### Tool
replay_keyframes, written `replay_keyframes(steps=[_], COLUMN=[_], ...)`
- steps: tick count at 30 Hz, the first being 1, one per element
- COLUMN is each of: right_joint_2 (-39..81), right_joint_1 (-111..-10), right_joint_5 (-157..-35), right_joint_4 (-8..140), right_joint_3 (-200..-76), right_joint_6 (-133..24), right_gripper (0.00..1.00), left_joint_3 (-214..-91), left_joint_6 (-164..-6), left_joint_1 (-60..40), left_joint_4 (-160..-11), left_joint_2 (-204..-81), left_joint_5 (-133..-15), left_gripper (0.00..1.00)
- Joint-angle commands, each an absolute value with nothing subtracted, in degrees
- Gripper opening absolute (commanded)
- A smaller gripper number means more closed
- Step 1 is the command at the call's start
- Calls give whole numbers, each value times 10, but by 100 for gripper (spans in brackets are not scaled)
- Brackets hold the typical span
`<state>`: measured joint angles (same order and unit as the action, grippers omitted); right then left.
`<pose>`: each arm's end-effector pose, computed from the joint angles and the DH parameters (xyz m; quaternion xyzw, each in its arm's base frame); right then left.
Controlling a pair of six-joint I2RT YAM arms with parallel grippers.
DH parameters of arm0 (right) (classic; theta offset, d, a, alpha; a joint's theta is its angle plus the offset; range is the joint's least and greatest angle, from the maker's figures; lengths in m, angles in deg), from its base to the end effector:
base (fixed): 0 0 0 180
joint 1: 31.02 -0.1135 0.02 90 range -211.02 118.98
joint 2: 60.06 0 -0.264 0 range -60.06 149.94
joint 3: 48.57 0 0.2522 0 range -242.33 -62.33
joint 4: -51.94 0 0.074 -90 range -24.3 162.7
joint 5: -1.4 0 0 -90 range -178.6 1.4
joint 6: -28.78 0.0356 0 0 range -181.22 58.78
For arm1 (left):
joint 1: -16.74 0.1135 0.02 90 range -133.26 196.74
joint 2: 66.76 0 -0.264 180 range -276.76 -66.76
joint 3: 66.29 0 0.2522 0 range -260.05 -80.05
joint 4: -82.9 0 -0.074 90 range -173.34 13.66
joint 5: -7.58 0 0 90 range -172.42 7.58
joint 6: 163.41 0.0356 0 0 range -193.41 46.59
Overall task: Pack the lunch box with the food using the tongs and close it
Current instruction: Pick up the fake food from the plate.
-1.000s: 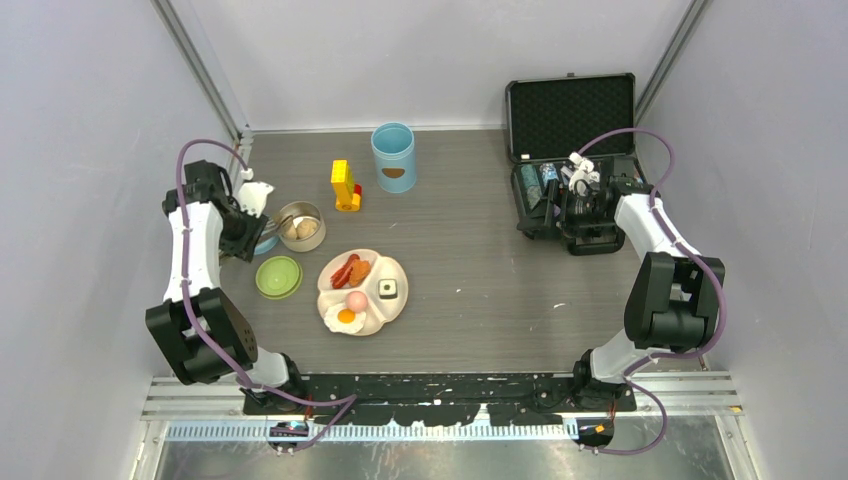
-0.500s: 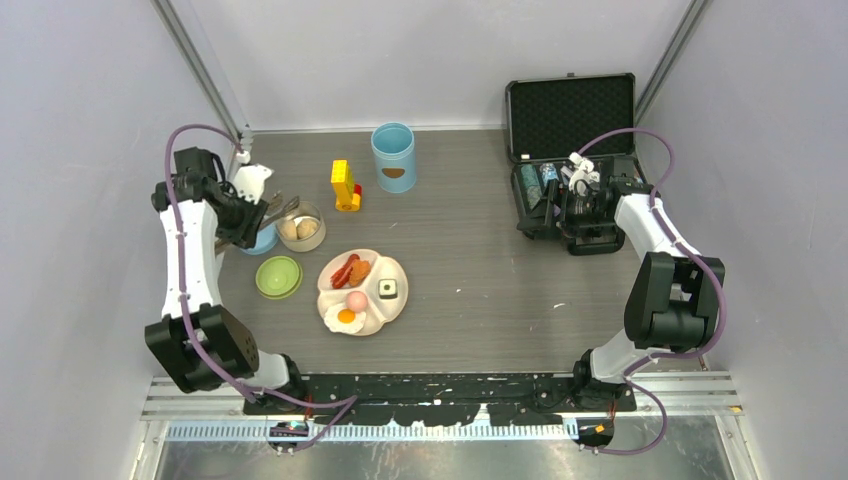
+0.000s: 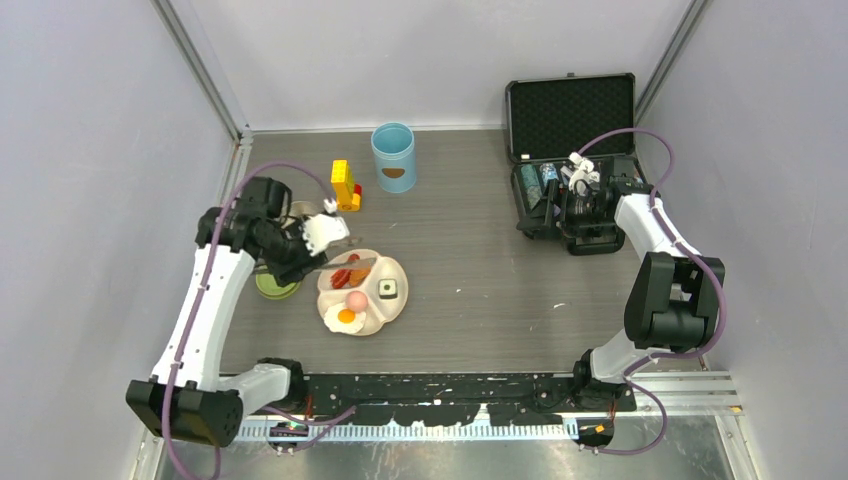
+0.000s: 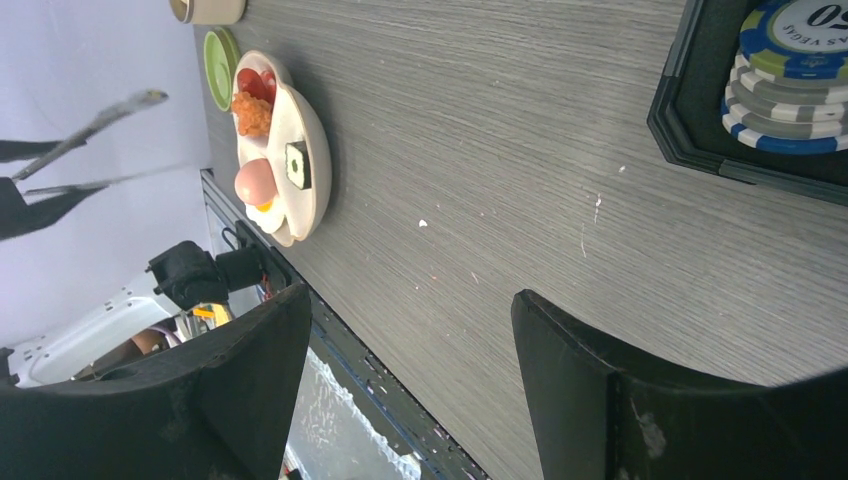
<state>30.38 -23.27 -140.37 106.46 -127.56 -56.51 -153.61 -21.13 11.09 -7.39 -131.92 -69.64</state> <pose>0.3093 -0.0139 0.2397 0.0052 0.8846 0.4219 0.1985 0.1825 -0.0260 0.3477 0.4910 0.8424 -0.0237 0.2209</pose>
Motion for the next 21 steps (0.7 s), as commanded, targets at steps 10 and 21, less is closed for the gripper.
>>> replay_keyframes(steps=[10, 21], right_joint_2=[294, 294], right_joint_1=[-228, -227], right_joint_5=[-1414, -1416], right_joint_4=[1054, 1054], right_joint_3=[-1278, -1276], right_joint_6=[-565, -566], right_gripper=[78, 78], left_joint_3=[-1508, -1591], left_joint_6=[-179, -193], left_joint_1=[-139, -257], left_joint_4=[-73, -47], left_joint_2=[-1362, -1448], left_joint_5=[-913, -1023], left_gripper=[50, 46])
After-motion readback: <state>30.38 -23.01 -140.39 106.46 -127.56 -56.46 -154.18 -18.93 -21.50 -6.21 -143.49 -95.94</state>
